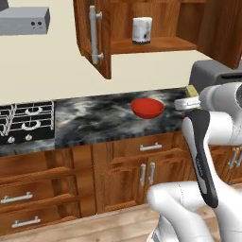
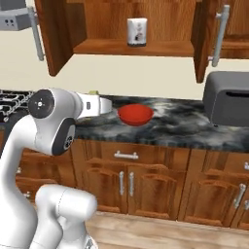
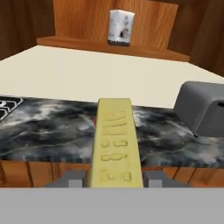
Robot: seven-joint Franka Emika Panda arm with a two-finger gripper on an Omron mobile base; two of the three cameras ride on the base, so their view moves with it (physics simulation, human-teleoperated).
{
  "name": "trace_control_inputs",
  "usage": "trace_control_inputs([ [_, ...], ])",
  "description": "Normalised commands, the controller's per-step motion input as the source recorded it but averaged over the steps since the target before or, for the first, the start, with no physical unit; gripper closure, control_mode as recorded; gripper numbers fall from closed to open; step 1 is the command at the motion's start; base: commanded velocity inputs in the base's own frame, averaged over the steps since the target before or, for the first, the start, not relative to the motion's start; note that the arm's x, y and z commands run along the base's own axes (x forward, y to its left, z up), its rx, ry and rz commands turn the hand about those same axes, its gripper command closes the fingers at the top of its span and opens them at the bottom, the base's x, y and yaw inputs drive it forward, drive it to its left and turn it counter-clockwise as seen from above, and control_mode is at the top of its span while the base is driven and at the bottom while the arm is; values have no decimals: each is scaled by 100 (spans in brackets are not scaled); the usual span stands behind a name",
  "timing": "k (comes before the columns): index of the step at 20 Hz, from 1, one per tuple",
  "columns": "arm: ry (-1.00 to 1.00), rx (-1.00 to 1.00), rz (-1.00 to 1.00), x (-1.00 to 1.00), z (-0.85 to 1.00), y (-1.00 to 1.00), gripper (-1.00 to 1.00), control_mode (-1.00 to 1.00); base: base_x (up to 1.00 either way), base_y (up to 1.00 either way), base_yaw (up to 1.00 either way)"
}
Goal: Pick the egg and butter from the fridge and place them by the bowl for mixing.
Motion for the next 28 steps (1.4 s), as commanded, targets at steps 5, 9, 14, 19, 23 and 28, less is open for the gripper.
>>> trace_control_inputs([
  [5, 0, 0, 0, 0, 0, 0, 100, 100, 81, -5, 0],
  [9, 0, 0, 0, 0, 0, 0, 100, 100, 87, 0, 0],
  [14, 0, 0, 0, 0, 0, 0, 100, 100, 44, 0, 0],
  [19, 19, -11, 11, 0, -27, 6, 100, -100, 0, 0, 1],
  [23, 32, -6, 27, -1, -49, 13, 100, -100, 0, 0, 0],
  [28, 18, -1, 19, -2, -41, 2, 100, -100, 0, 0, 0],
])
